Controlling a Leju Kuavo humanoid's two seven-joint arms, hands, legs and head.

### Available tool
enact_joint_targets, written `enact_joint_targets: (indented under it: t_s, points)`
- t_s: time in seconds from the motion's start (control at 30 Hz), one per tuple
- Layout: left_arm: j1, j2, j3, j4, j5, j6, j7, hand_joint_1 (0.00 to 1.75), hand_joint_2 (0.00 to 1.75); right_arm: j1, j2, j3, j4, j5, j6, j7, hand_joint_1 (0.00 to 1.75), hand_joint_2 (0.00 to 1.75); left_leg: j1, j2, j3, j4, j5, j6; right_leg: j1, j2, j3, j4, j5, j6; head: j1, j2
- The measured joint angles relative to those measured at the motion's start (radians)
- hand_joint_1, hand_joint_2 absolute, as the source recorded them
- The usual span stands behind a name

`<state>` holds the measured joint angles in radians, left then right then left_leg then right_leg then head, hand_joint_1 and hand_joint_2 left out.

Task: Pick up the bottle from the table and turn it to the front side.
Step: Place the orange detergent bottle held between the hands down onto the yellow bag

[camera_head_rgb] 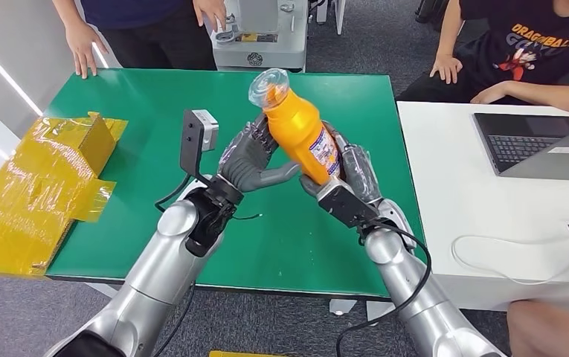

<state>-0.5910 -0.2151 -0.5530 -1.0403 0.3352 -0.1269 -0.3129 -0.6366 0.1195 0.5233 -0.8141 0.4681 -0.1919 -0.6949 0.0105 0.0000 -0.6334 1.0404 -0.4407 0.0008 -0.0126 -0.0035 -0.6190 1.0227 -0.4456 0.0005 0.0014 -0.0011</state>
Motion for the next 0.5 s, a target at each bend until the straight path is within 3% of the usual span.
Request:
enact_joint_targets:
  t_s: [0.5]
  points:
    - [-0.045,-0.010,0.008,0.012,-0.044,0.075,0.010,0.00,1.75,-0.047,0.077,0.012,0.076,-0.056,0.016,-0.003,1.75,1.75,0.000,0.000,0.000,0.000,0.000,0.000,0.000,0.000,0.000,0.000,0.000,0.000,0.000,0.000]
